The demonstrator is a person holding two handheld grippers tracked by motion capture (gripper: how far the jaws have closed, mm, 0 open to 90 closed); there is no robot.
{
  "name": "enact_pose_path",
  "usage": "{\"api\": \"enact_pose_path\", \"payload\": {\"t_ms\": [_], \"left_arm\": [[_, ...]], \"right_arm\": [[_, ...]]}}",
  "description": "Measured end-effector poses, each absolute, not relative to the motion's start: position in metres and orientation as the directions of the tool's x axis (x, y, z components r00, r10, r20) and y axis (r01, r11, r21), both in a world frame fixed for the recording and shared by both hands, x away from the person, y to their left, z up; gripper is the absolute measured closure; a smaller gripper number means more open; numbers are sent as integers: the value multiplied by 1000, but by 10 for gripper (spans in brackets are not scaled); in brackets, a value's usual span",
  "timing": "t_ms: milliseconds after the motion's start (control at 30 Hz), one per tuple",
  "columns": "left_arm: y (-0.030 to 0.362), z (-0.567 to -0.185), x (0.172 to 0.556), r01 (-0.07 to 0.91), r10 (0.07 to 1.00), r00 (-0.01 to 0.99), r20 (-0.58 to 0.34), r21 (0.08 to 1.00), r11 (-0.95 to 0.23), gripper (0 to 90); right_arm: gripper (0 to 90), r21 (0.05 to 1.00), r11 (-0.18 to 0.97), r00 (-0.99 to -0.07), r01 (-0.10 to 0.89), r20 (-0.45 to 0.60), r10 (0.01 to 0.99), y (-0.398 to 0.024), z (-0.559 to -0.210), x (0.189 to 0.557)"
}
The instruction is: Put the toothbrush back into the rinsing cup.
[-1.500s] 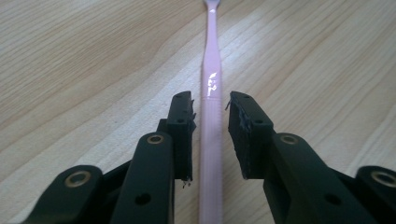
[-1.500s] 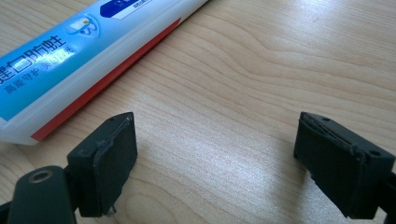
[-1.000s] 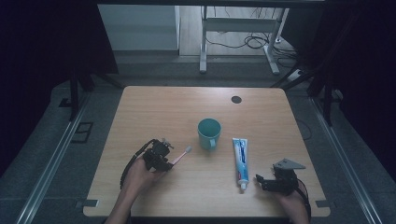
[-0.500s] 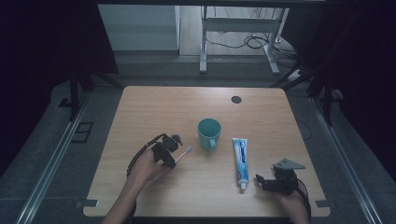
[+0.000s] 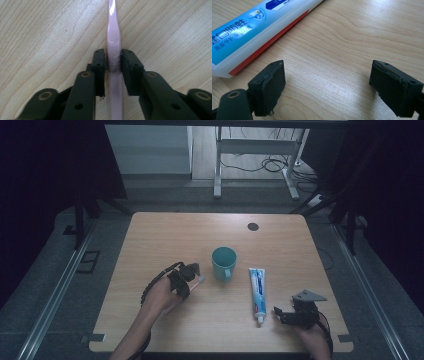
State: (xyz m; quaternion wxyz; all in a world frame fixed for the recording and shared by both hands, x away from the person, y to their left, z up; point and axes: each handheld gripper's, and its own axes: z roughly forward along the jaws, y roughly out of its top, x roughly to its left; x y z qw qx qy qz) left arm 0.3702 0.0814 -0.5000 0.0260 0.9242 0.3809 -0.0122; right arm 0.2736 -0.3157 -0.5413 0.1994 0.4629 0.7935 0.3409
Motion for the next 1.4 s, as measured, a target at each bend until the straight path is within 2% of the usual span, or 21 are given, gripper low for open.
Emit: {"api": "enact_pose_path", "payload": {"t_ms": [100,367,833,1400], "left_arm": [[80,-500,372,706,705,708,-43,20,-708,777],[83,-500,373,714,713,700,-52,41,-699,791],[98,-487,372,732,724,681,-110,145,-666,792],[117,-469,370,736,735,667,-118,253,-628,792]], "right_arm": [[130,726,339,-492,599,-1,871,-316,-541,274],[130,726,339,-492,599,-1,871,-316,-541,274],[130,726,339,-492,599,-1,871,-316,-541,274],[130,726,339,-492,599,-1,871,-316,-541,274]]}}
